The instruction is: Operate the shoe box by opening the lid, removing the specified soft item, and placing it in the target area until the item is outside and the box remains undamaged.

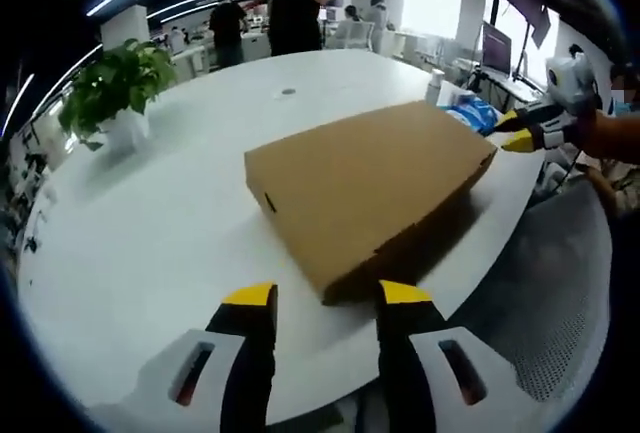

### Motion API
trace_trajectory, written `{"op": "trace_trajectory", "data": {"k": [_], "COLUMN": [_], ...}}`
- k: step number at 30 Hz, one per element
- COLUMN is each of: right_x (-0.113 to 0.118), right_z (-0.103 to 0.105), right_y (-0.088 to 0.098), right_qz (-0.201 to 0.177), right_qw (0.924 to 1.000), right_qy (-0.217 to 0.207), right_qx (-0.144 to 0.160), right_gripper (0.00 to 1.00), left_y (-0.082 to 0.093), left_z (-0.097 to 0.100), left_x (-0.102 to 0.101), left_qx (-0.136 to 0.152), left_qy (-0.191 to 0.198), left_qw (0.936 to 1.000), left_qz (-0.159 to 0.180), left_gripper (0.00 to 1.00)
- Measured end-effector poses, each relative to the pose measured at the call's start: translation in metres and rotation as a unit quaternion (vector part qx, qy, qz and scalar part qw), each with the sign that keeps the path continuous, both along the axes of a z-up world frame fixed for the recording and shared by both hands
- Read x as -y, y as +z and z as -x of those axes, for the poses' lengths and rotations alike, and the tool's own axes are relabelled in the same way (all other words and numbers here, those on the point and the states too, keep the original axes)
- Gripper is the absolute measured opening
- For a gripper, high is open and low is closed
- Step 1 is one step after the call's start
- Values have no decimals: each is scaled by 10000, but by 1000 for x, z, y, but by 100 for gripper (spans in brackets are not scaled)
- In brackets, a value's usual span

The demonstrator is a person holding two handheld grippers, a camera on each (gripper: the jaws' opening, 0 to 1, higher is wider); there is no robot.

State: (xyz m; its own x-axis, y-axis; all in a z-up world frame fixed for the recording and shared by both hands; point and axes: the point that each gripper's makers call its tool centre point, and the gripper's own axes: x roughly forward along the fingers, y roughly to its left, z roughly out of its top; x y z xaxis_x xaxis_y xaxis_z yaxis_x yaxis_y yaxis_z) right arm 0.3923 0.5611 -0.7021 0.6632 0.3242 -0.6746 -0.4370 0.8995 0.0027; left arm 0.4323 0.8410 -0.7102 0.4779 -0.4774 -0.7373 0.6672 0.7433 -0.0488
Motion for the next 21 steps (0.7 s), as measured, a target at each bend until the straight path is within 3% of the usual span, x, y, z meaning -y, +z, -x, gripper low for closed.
{"op": "trace_trajectory", "data": {"k": [21], "right_x": [-14], "right_z": [1], "right_y": [-18], "right_qz": [6], "right_qw": [9996], "right_qy": [210], "right_qx": [-182], "right_gripper": [24], "left_y": [-9], "left_z": [-3], "left_x": [16], "left_qx": [-85], "left_qy": [-227], "left_qw": [9997], "left_qz": [-66], "left_gripper": [34]}}
